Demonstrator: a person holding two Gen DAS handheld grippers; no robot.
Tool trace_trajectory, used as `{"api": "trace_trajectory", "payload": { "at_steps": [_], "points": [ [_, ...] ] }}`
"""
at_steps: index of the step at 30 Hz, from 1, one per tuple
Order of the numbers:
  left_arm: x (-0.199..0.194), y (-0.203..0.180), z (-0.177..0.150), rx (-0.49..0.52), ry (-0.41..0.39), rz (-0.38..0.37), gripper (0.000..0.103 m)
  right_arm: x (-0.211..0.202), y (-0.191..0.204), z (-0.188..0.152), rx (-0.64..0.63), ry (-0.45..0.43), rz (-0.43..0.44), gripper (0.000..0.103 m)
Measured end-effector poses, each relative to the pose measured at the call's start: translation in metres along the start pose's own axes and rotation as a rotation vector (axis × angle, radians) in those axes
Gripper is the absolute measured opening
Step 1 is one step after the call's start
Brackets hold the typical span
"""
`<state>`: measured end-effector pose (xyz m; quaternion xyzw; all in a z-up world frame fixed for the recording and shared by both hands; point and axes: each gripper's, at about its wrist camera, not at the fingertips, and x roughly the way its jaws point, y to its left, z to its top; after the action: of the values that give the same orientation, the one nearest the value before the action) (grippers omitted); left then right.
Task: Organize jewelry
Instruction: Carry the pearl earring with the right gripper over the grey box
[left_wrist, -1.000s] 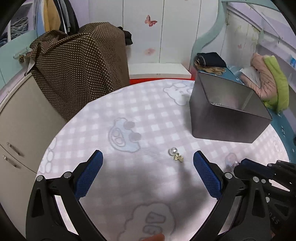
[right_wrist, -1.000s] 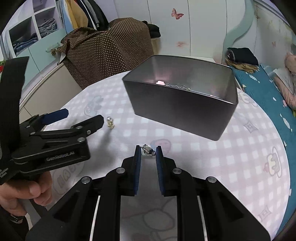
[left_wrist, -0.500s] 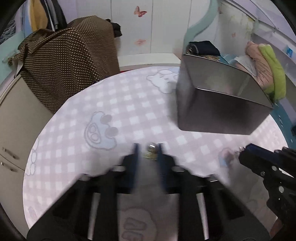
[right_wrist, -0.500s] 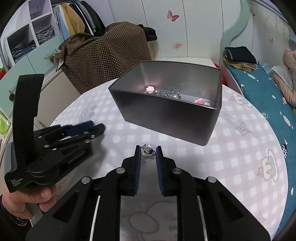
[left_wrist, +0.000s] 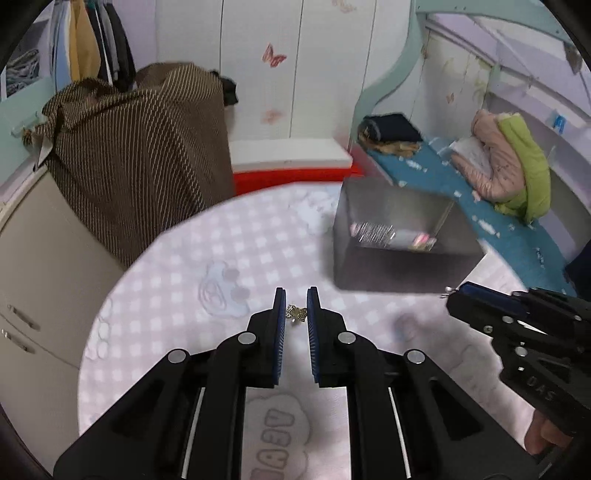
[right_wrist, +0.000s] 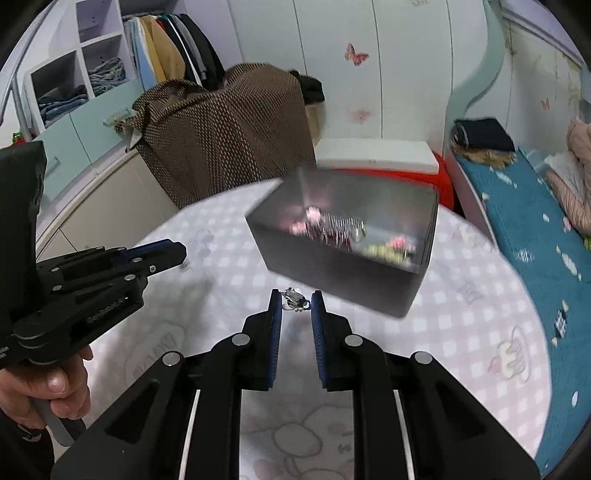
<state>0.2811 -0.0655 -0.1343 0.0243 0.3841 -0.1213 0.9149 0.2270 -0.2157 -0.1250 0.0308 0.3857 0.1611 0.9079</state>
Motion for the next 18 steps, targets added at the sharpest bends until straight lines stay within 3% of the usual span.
{"api": "trace_trajectory", "payload": {
  "at_steps": [9, 18],
  "points": [
    [-0.033, -0.025, 0.056, 0.041, -0.112, -0.094, 0.011, -0.024, -0.001, 0.057, -0.068, -0.102, -0.044, 0.015],
    [-0.004, -0.042, 0.105, 0.066, -0.070, -0.212, 0.011, -0.014, -0.027, 0.097, -0.074, -0.081, -0.046, 0.015]
  ]
}}
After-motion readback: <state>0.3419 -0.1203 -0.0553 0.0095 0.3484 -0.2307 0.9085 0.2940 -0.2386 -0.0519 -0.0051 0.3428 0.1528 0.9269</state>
